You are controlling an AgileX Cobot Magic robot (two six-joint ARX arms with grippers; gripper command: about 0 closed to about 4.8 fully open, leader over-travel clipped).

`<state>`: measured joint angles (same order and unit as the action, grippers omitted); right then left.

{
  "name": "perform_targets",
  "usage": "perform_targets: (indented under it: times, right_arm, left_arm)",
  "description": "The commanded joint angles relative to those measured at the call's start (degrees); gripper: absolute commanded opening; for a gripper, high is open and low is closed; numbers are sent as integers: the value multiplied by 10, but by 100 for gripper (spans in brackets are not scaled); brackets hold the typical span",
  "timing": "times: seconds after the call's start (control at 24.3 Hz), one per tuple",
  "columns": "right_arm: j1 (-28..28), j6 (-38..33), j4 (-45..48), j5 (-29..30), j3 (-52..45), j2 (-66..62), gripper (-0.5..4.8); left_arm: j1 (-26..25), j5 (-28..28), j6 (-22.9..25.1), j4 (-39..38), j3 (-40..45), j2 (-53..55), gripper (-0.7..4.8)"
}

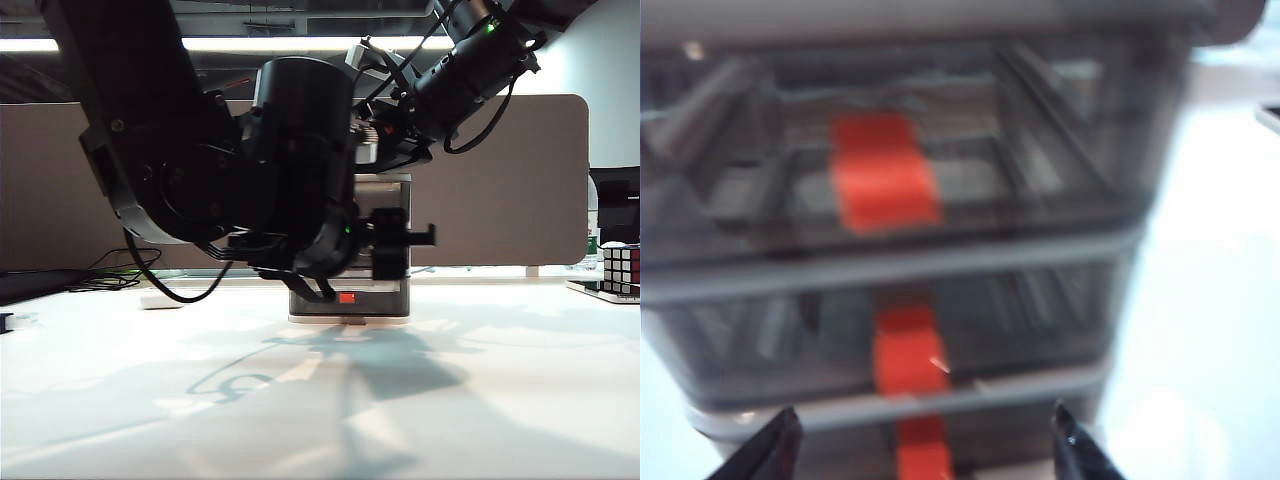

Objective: Open the second layer of the drawer on the table, pick up the earphone case on the table and put it in, and finally close the drawer.

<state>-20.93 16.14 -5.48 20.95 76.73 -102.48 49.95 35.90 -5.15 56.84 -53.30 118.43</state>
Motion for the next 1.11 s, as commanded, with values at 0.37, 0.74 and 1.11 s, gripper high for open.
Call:
perform_targets:
  times: [0.37, 0.74, 1.11]
  right_arm:
    - [-1, 0, -16, -3, -2, -3, -2]
    - [-1, -1, -16, -2, -2, -3, -2]
    - [-2, -1, -20, -2, -2, -3, -2]
  left_arm:
    - [-16, 0, -13, 4, -30, -2, 244]
    - [-16, 0, -13, -3, -31, -2, 163]
    - [-16, -16, -24, -11, -34, 1, 117]
